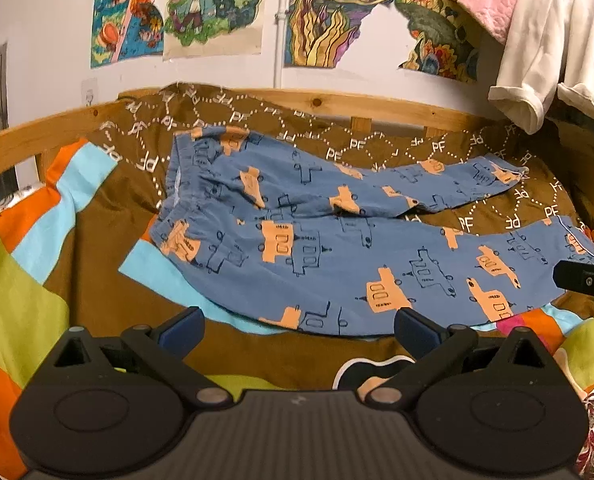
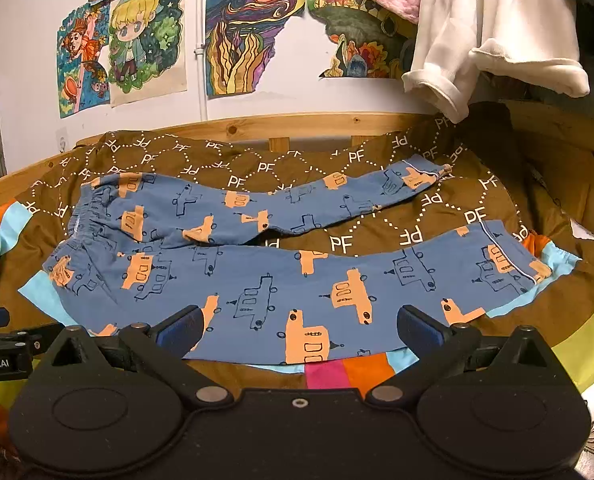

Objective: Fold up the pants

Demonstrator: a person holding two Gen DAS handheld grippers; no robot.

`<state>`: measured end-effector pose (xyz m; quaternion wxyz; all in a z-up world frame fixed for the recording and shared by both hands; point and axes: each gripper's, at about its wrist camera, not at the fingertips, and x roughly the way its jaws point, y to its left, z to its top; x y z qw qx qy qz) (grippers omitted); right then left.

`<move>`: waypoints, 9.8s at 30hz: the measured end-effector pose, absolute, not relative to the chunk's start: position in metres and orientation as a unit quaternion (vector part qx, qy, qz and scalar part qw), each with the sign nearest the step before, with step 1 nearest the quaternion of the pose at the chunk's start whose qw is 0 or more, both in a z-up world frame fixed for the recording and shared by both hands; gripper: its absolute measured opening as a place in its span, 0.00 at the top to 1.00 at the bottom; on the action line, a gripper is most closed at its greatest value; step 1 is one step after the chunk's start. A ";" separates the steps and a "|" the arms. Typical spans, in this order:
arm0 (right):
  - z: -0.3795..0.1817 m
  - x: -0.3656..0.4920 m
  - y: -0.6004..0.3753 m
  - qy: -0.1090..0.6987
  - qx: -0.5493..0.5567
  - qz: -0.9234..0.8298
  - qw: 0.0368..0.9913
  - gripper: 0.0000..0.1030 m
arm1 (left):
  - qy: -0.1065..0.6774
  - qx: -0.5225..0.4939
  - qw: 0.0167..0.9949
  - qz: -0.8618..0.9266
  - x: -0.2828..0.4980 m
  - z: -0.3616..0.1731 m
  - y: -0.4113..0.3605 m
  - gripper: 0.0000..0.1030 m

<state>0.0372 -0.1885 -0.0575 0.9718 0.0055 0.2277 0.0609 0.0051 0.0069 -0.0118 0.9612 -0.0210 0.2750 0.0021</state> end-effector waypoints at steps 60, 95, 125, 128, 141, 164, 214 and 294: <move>-0.067 0.522 -0.168 0.394 -0.158 0.371 0.826 0.18 | 0.400 0.251 0.872 -0.127 0.410 0.048 0.054 0.45; -0.052 0.505 -0.104 0.195 -0.285 0.255 0.903 0.98 | 0.370 0.232 0.899 0.028 0.434 0.026 0.065 0.92; -0.061 0.546 -0.023 0.292 -0.289 0.412 0.813 0.27 | 0.405 0.241 0.879 -0.076 0.393 0.052 0.130 0.66; -0.057 0.552 -0.021 0.304 -0.276 0.412 0.813 0.43 | 0.428 0.221 0.875 -0.053 0.405 0.049 0.137 0.81; -0.042 0.506 -0.044 0.228 -0.291 0.402 0.838 1.00 | 0.385 0.227 0.894 -0.046 0.381 0.067 0.126 0.99; -0.068 0.236 -0.140 0.187 -0.395 0.458 0.774 1.00 | 0.278 0.437 0.833 -0.194 0.170 0.002 0.070 0.99; -0.100 0.160 -0.118 0.256 -0.412 0.508 0.712 1.00 | 0.280 0.557 0.746 -0.232 0.123 -0.068 0.093 0.98; -0.050 0.332 -0.381 0.331 0.061 0.201 0.920 0.94 | 0.295 0.362 0.842 -0.272 0.143 -0.072 -0.141 0.99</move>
